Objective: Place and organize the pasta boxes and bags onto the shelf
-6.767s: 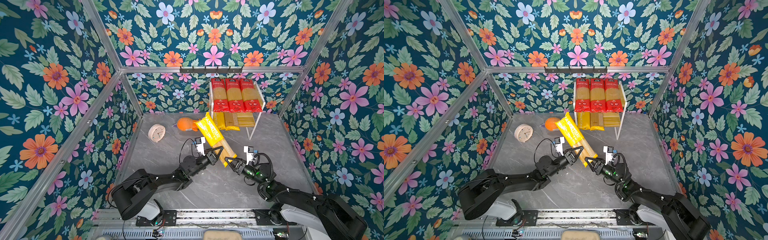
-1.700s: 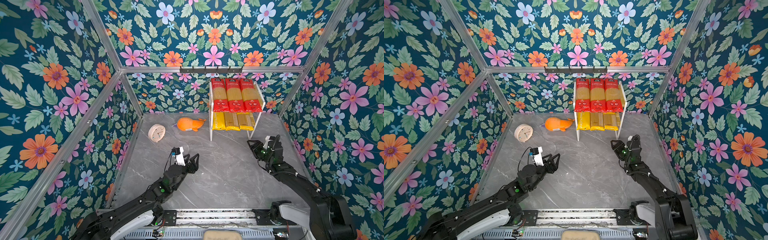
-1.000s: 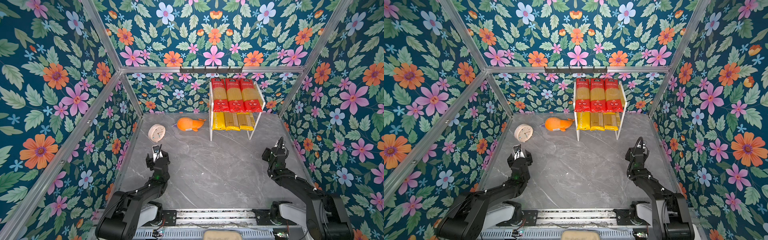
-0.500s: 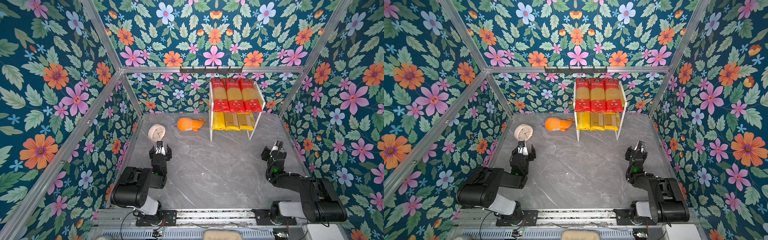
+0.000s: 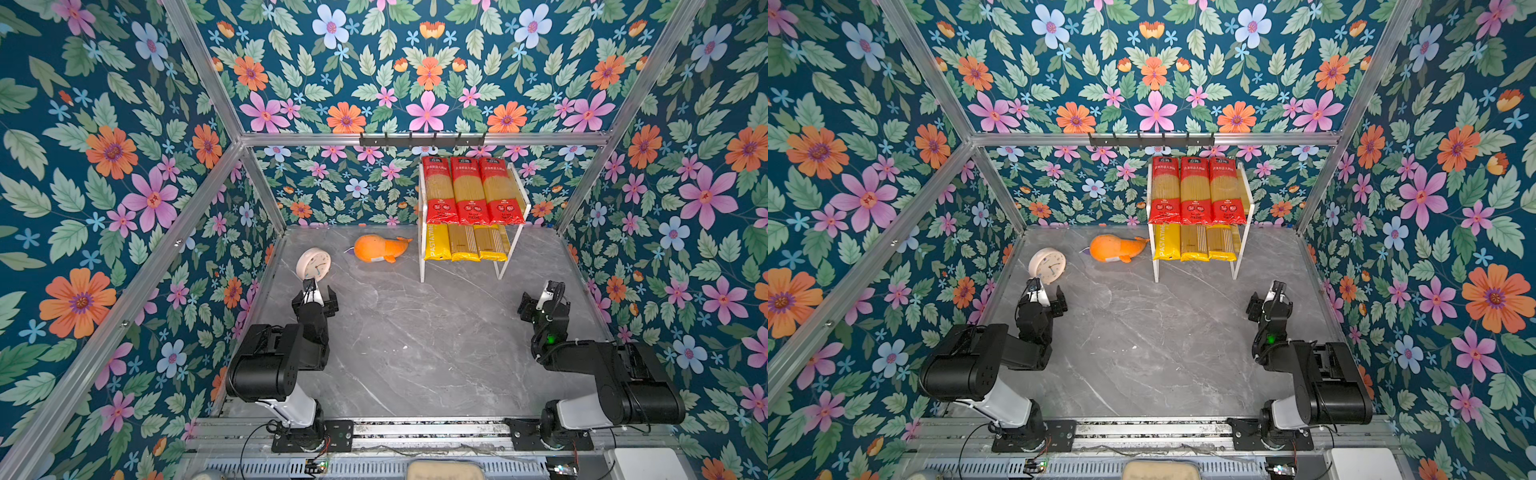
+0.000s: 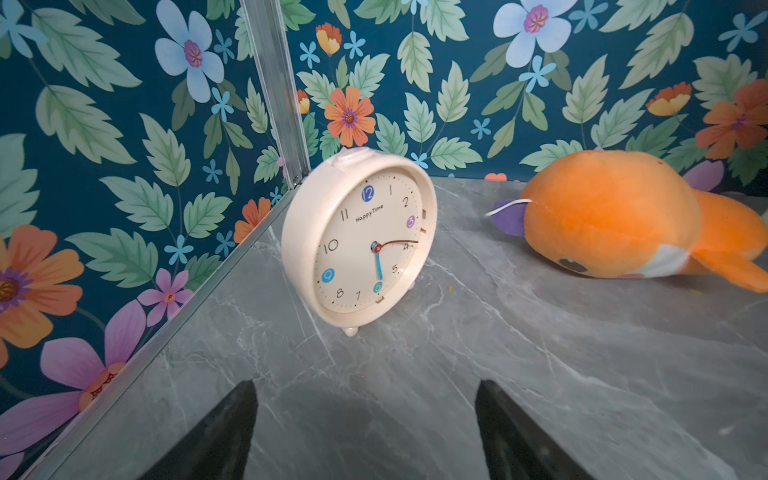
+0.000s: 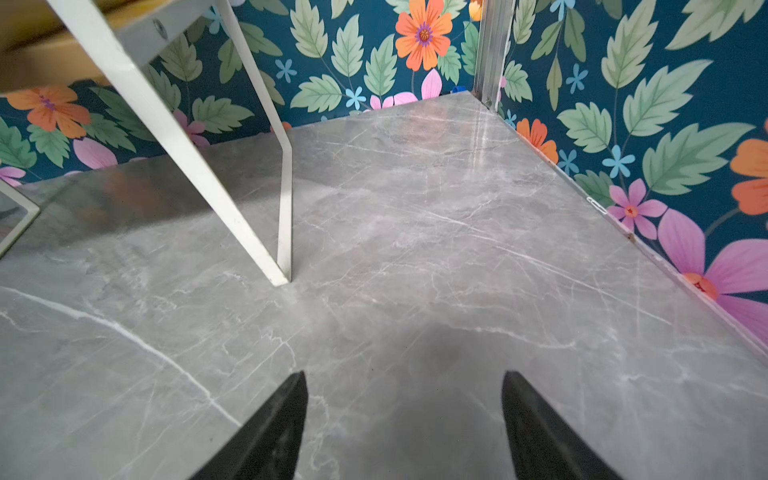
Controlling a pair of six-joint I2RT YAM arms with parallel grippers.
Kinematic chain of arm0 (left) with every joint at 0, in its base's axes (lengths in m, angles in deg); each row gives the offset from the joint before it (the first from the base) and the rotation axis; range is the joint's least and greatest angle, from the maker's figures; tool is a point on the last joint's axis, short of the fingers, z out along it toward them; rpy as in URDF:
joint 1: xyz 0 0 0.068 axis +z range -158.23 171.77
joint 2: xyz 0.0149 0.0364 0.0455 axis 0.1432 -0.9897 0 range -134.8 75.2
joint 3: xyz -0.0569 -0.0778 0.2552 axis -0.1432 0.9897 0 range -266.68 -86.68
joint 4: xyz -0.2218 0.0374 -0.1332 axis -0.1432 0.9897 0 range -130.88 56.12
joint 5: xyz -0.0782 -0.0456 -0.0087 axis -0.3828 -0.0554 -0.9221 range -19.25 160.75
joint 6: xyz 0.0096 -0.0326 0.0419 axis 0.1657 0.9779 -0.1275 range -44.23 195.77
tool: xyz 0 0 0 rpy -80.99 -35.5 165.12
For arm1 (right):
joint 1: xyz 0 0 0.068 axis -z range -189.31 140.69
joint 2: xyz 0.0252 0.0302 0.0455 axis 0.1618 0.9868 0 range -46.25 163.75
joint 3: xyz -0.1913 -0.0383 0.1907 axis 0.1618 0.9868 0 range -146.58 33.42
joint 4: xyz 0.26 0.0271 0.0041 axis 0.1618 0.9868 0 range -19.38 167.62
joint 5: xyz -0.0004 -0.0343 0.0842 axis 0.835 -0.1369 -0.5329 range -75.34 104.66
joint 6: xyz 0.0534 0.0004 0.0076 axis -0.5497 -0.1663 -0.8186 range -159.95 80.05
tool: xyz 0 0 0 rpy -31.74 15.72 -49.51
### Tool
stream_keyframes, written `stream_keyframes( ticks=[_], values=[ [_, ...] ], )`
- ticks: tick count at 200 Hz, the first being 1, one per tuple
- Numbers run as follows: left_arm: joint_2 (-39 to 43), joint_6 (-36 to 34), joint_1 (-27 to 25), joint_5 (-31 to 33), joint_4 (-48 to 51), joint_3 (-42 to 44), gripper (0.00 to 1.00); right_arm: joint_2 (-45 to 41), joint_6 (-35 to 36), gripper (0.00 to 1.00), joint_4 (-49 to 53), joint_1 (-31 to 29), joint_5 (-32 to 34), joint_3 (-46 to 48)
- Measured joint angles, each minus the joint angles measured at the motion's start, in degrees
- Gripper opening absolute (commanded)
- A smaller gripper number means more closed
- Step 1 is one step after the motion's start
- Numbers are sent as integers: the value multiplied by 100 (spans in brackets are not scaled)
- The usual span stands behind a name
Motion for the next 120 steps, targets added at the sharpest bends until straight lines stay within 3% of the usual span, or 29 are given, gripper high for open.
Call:
stream_keyframes(
  ticks=[18, 25, 31, 38, 47, 120],
  values=[
    [-2, 101, 11, 15, 26, 0, 86, -26, -2, 79, 7, 0, -4, 0],
    [-2, 101, 11, 13, 31, 0, 89, -15, 0, 81, -20, 0, -9, 0],
    [-2, 101, 11, 15, 35, 2, 99, 2, 0, 83, -35, 0, -31, 0],
    [0, 105, 11, 17, 39, 7, 100, 2, 2, 86, -20, 0, -57, 0],
    [2, 162, 13, 35, 33, 24, 100, 0, 0, 99, -15, 0, -61, 0],
    [9, 238, 42, 149, 22, 68, 100, 7, 42, 99, -39, -7, -63, 4]
  ],
)
